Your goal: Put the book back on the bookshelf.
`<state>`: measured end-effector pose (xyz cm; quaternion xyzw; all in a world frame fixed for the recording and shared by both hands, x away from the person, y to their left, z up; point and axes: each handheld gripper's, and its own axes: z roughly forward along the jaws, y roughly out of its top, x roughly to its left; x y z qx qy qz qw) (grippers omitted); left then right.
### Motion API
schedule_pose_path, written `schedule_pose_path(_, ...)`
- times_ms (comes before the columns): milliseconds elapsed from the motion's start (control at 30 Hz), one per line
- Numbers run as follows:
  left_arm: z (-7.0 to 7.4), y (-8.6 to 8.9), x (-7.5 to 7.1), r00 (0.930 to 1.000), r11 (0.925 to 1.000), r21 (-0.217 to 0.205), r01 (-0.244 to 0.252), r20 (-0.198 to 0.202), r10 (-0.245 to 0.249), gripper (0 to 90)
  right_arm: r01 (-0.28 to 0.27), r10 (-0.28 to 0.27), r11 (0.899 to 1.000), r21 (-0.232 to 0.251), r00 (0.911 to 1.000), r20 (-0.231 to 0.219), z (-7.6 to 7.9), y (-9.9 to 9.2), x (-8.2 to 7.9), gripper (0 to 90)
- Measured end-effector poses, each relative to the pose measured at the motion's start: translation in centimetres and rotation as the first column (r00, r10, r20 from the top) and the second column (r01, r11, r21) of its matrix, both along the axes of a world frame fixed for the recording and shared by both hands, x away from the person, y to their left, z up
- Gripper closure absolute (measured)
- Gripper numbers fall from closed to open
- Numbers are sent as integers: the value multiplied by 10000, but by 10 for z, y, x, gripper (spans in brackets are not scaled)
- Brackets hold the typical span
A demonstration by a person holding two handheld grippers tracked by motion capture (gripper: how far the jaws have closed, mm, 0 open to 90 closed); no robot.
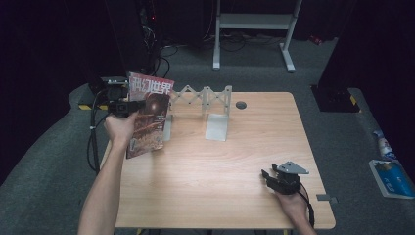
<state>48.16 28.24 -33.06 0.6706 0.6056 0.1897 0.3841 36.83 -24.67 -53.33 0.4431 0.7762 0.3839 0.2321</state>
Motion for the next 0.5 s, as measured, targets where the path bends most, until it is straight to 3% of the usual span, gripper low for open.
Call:
schedule_pose_path(67, 1, 0, 2, 10000, 9999, 131, 21, 7, -21, 820, 1, -1, 10000, -2, 10000, 0, 0, 0, 0, 481)
schedule_pose_path(300, 0, 1, 8, 9996, 9994, -229, -277, 93, 280, 819, -4, 4, 10000, -5, 10000, 4, 0, 0, 0, 481)
schedule_pose_path(500, -3, 2, 12, 9986, 9985, -193, -518, 132, 520, 819, 13, -13, 10000, 13, 10000, -15, 0, 0, 0, 481)
